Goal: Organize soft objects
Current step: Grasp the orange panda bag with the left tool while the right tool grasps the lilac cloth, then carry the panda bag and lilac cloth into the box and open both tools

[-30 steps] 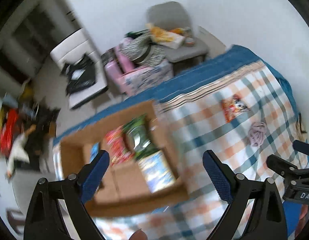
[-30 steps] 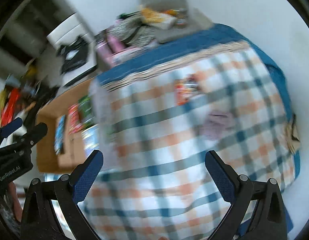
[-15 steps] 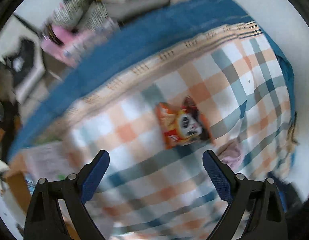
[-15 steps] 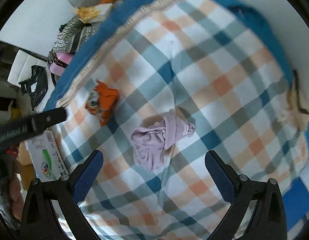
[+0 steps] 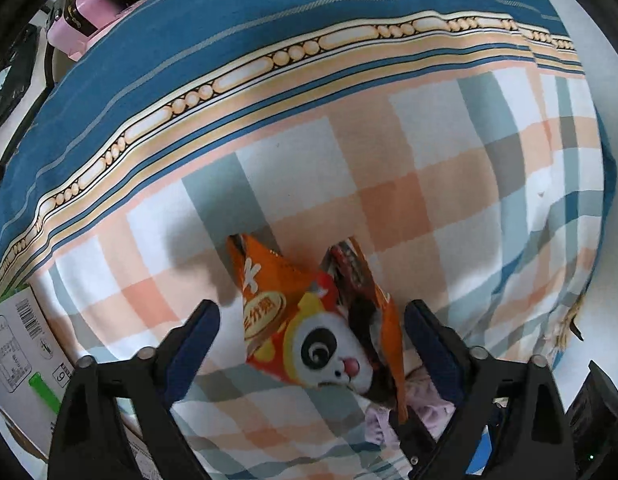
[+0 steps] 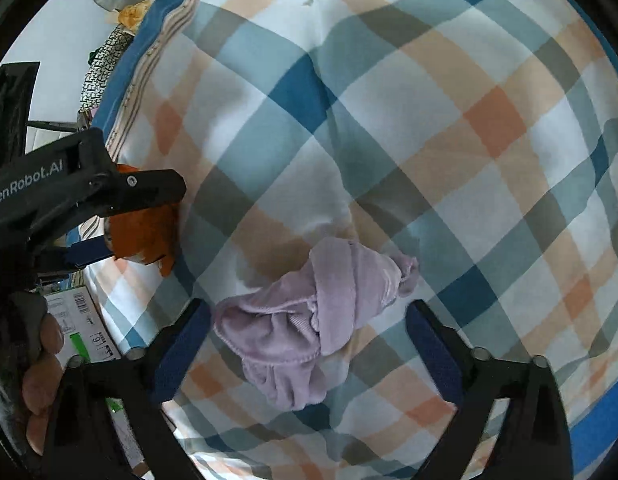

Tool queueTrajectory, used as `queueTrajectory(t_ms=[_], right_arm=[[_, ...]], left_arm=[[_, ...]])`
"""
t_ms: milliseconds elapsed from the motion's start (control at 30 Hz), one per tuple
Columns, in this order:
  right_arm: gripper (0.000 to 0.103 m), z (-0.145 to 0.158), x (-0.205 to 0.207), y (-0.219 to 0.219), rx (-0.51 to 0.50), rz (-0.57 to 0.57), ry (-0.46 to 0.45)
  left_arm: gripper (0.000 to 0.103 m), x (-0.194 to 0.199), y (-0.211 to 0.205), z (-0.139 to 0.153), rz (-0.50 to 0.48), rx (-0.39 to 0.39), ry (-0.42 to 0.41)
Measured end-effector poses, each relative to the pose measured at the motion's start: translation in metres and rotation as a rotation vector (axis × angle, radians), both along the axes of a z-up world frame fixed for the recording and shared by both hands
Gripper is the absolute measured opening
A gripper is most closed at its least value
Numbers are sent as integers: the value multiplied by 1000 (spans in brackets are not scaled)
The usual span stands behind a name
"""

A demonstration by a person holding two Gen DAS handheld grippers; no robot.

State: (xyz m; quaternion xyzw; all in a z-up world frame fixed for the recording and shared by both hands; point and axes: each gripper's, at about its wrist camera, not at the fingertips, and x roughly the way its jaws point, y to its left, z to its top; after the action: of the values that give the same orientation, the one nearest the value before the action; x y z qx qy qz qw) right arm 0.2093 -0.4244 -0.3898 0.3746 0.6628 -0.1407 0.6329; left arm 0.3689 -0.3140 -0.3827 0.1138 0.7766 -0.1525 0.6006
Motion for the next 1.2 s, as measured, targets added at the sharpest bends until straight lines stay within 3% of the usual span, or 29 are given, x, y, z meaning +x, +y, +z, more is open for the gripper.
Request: queueTrajectory(t_ms=[167,467,700,967,1200], right_arm=[[73,-9,2,6,14,-8,18],[56,-2,2,20,-59,41,23],[52,15,6,35,-98,82,9],[51,50,7,53,-131,120,-41],[51,98,-6,68,-167,168,-110]], left_arm=[[63,-7,-8,-6,-12,1,-19],[57,-25,-12,4,-31,16,-76],[57,-45,-9,21,-36,-1,-110],[57,-71,9,67,-37,-66,-161],[57,-80,53,147,-22,-154,-262]])
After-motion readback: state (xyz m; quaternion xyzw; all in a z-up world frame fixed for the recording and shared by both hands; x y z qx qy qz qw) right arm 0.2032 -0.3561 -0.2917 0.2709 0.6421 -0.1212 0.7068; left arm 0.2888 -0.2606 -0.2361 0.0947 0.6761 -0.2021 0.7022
